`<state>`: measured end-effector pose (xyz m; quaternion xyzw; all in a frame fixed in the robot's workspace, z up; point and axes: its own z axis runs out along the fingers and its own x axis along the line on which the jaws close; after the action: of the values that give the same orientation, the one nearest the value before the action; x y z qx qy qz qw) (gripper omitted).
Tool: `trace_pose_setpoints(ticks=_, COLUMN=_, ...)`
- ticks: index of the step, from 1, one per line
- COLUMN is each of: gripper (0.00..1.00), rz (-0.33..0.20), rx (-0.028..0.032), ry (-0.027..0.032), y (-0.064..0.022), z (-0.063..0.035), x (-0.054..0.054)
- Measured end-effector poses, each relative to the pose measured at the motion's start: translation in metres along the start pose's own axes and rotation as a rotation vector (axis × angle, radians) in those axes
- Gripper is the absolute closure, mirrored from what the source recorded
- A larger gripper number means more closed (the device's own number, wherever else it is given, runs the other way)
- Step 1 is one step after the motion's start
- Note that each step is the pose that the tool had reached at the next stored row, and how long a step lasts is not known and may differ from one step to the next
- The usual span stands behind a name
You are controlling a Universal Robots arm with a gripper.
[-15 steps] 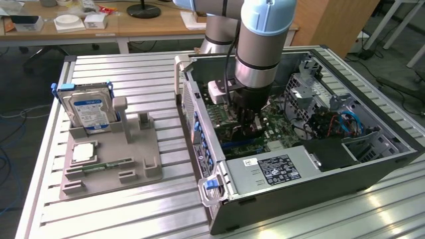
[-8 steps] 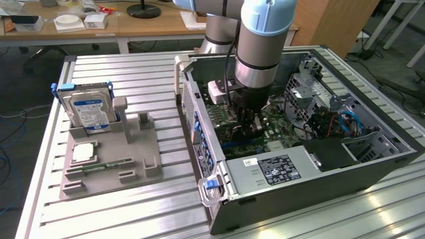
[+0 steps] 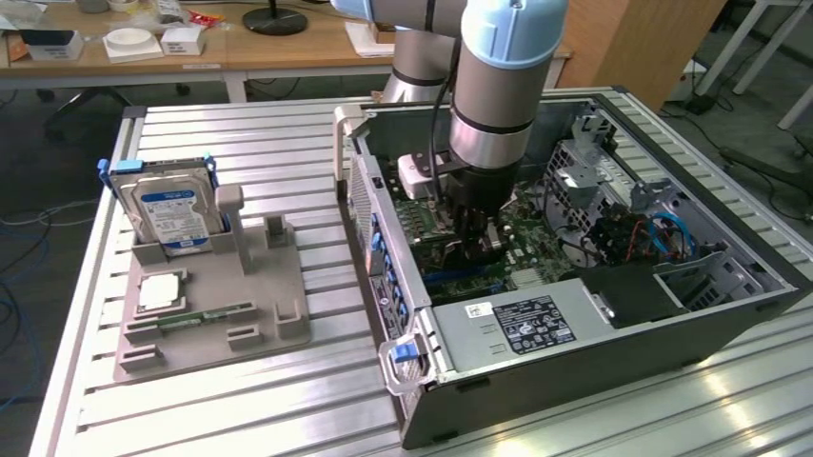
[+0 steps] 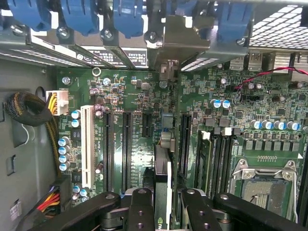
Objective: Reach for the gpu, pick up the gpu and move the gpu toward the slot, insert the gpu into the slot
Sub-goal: 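Insert the gpu into the slot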
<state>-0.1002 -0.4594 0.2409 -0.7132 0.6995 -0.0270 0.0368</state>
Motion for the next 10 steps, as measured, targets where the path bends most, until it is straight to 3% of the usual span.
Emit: trace_pose_setpoints(ticks=10, gripper=0.73, rz=0.000, rx=0.0000, ry=0.0001, y=0.0001, z=0.0009, x=0.0003)
